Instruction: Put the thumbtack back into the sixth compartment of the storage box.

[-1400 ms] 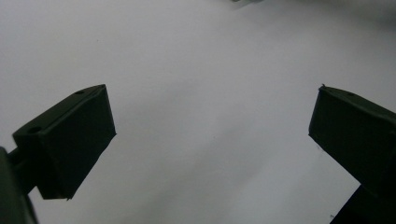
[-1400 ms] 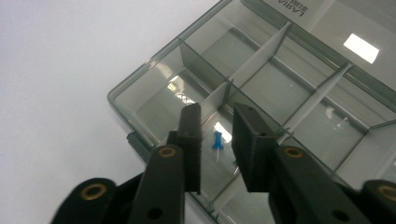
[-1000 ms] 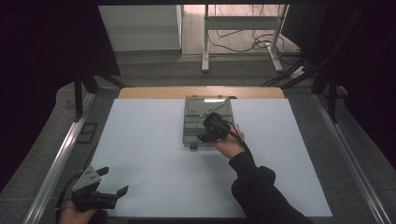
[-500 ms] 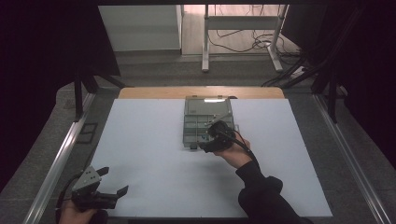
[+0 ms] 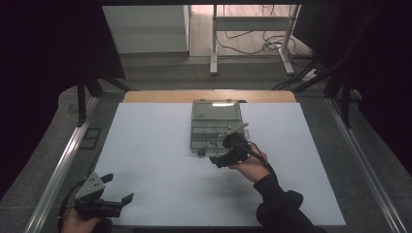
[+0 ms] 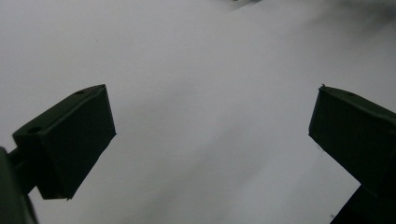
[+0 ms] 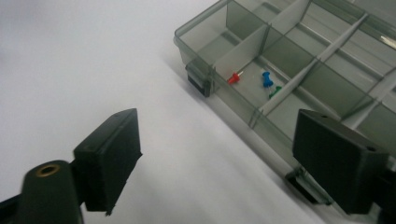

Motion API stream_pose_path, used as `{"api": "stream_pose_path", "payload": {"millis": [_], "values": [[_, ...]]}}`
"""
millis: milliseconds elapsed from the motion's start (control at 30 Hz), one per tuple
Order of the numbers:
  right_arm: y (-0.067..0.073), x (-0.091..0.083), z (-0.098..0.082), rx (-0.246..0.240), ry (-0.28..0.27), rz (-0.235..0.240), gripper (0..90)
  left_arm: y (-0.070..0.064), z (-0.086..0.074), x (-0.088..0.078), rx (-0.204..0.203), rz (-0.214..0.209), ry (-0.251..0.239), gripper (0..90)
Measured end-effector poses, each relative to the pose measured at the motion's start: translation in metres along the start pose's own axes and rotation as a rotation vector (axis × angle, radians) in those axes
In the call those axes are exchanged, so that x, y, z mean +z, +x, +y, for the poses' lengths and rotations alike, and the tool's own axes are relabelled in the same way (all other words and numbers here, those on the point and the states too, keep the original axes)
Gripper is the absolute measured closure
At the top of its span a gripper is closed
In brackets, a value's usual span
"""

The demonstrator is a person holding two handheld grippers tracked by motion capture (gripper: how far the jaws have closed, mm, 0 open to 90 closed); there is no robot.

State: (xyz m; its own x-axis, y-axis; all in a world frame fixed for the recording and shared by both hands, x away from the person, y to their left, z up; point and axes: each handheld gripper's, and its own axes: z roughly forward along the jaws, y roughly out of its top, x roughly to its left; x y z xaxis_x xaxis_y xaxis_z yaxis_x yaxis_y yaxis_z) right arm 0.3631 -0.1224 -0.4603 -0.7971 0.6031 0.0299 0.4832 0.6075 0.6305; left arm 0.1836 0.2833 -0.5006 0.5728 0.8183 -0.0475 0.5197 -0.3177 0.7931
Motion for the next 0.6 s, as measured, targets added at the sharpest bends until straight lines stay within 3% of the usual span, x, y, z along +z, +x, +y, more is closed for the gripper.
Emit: {"api": "stream_pose_path", "payload": {"millis": [267, 600], "values": [[0.005, -0.008, -0.012, -0.019, -0.008, -0.027, 5.4, 0.000, 0.000, 0.000, 0.002, 0.001, 0.000, 0.7], [0.010, -0.027, -0.025, -0.022, -0.036, -0.040, 0.5, 0.000, 0.000, 0.000, 0.001, 0.001, 0.000, 0.6]]}}
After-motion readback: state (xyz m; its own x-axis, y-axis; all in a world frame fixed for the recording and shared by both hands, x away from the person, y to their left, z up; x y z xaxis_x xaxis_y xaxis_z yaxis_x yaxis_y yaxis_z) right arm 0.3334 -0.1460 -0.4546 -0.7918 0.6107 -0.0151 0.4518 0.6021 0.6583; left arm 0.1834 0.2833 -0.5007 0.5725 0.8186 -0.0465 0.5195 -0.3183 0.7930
